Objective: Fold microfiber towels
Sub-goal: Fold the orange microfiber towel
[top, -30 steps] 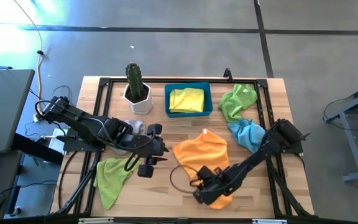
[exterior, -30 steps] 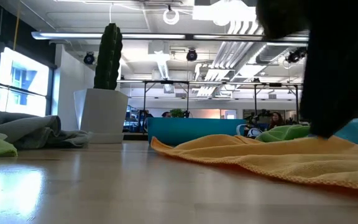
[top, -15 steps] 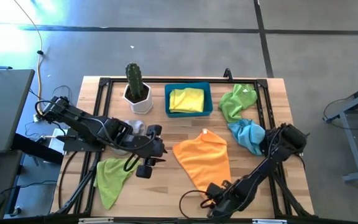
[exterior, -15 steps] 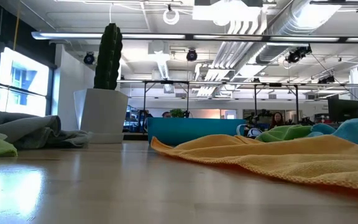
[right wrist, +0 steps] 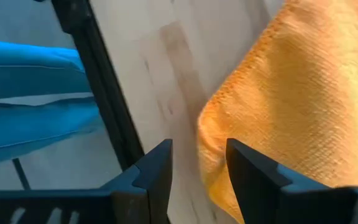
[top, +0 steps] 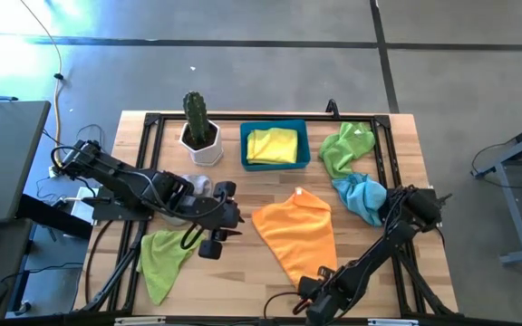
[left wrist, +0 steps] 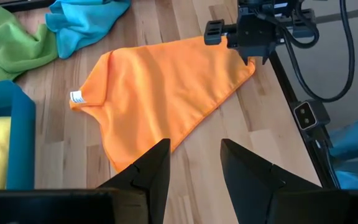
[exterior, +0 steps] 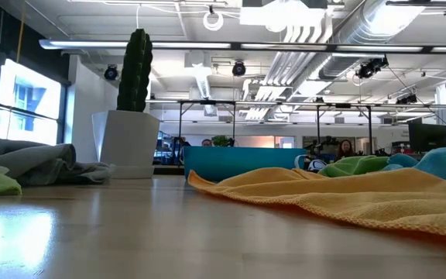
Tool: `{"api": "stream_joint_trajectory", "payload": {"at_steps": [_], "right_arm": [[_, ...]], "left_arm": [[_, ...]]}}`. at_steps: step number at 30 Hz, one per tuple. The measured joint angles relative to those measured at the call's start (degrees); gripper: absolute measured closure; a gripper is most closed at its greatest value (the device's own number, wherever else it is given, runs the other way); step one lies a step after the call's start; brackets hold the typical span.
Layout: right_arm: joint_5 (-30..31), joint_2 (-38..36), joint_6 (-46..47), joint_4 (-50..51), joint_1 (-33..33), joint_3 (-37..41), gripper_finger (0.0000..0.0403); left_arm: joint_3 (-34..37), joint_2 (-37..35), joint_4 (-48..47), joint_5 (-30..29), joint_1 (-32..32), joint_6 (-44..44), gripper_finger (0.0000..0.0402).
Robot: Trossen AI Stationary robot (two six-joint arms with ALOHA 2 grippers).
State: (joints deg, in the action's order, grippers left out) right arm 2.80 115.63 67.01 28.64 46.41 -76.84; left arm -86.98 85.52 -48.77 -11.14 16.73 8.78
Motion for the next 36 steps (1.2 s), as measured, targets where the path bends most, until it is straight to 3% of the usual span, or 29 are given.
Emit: {"api": "stream_joint_trajectory", "payload": {"at_steps": [4, 11, 19, 32, 36], "right_arm": [[0.15, 0.00, -0.01, 2.95, 0.00, 0.00, 0.0291], [0.11, -0.15, 0.00, 12.04, 0.00, -0.12, 0.0394], [-0.57, -4.13, 3.67, 12.44, 0.04, 0.07, 0.0400], [14.58, -19.08, 8.51, 16.39, -0.39, -0.02, 0.0402], [16.73, -21.85, 12.91, 20.30, -0.79, -0.02, 0.0402]], "left_arm": [[0.00, 0.00, 0.01, -0.32, -0.28, -0.03, 0.0271], [0.00, 0.00, 0.07, -1.51, -0.26, -6.14, 0.0271], [-0.01, 0.17, 0.20, -1.53, -0.64, -15.31, 0.0271], [0.02, 9.98, 5.77, -1.00, -3.10, -20.97, 0.0271], [0.02, 14.37, 9.81, 2.66, -4.03, -21.00, 0.0271]]}}
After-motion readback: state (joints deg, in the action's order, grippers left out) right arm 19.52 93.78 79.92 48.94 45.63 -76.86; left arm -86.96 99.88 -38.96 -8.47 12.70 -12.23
